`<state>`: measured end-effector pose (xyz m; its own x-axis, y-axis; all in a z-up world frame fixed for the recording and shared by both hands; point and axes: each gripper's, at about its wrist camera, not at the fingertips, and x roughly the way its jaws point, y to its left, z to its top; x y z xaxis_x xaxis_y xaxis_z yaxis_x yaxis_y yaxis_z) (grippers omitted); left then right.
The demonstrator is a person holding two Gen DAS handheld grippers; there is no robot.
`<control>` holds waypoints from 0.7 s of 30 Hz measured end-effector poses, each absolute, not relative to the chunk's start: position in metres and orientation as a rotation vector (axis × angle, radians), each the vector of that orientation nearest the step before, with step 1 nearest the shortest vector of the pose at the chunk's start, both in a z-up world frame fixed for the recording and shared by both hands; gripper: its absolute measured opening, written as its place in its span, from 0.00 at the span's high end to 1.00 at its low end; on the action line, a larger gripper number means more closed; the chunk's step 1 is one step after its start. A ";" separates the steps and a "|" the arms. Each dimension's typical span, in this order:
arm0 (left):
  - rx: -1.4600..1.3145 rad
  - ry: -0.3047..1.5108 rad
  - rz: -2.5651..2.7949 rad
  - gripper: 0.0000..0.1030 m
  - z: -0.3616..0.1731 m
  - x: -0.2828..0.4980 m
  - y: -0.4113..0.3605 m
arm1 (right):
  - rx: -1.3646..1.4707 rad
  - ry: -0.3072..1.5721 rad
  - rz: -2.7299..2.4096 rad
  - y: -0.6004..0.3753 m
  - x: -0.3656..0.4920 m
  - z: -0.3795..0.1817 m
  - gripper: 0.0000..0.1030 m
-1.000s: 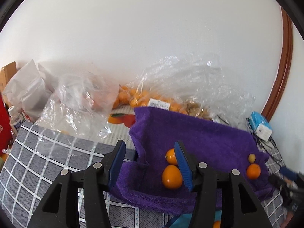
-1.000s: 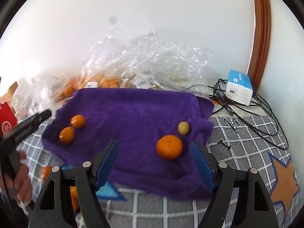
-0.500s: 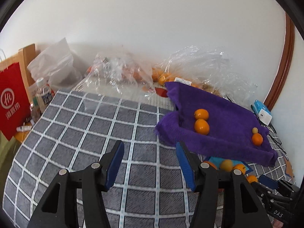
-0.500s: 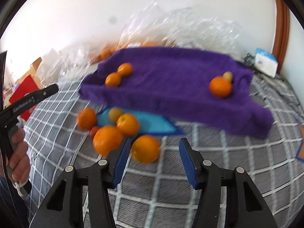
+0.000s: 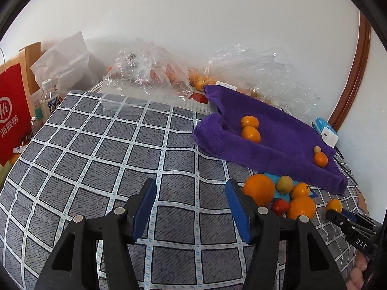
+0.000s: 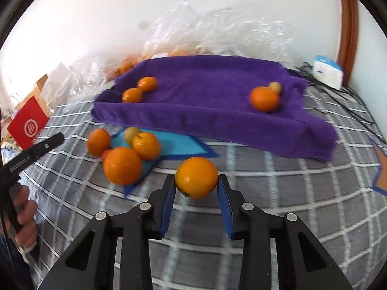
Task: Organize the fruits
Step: 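Move the right tool to the fruit pile and grasp an orange, then grasp a large orange with the left tool while the right tool holds its orange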
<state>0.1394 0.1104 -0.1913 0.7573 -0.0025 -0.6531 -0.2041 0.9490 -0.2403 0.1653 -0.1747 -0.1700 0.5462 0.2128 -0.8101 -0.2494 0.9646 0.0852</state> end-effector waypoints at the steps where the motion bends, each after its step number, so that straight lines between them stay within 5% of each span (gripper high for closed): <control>1: -0.314 0.709 0.103 0.45 -0.192 0.139 0.111 | -0.050 0.961 0.266 -0.179 0.166 -0.170 0.66; 10: -0.268 0.730 0.040 0.45 -0.193 0.142 0.098 | 0.048 0.992 0.267 -0.209 0.176 -0.180 0.56; 13: -0.273 0.743 0.029 0.45 -0.195 0.144 0.098 | 0.022 0.987 0.250 -0.206 0.179 -0.182 0.66; 21: -0.244 0.777 -0.016 0.45 -0.182 0.147 0.073 | -0.067 0.958 0.235 -0.204 0.169 -0.176 0.66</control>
<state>0.1466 0.0731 -0.1819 0.7143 -0.1040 -0.6920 -0.0753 0.9717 -0.2238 0.1692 -0.2042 -0.1757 0.5518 0.1691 -0.8167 -0.2282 0.9725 0.0471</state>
